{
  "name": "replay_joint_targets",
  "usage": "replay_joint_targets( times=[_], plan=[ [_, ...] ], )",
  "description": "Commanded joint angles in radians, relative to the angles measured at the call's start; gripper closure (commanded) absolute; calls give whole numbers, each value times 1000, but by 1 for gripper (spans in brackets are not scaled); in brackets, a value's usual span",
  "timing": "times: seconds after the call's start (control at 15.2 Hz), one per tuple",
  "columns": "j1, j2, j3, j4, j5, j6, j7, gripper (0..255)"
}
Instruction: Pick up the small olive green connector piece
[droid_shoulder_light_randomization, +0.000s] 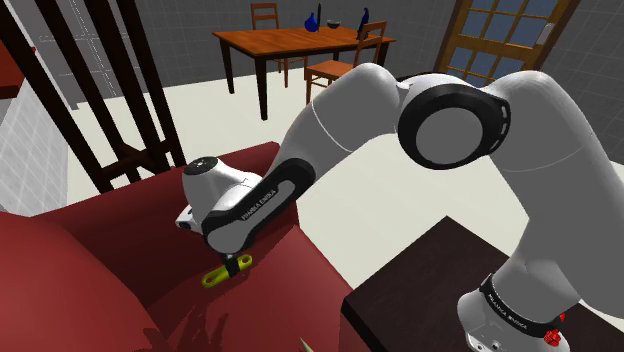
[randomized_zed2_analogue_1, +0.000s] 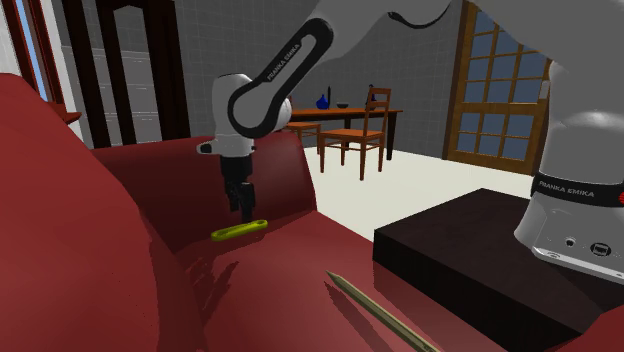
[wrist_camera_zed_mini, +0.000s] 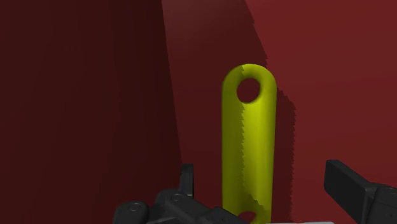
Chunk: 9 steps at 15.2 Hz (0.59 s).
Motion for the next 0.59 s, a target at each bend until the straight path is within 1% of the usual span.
replay_joint_targets(
  times=[0.0,0.26,0.4,0.46,0.53],
  plan=[
    [6,26,-3,15,-4,13,0,0],
    [12,77,-10,38,-10,41,2,0],
    [12,77,-10,38,-10,41,2,0],
    [12,78,-10,39,-10,41,2,255],
    [11,78,-10,39,-10,40,2,255]
  ],
)
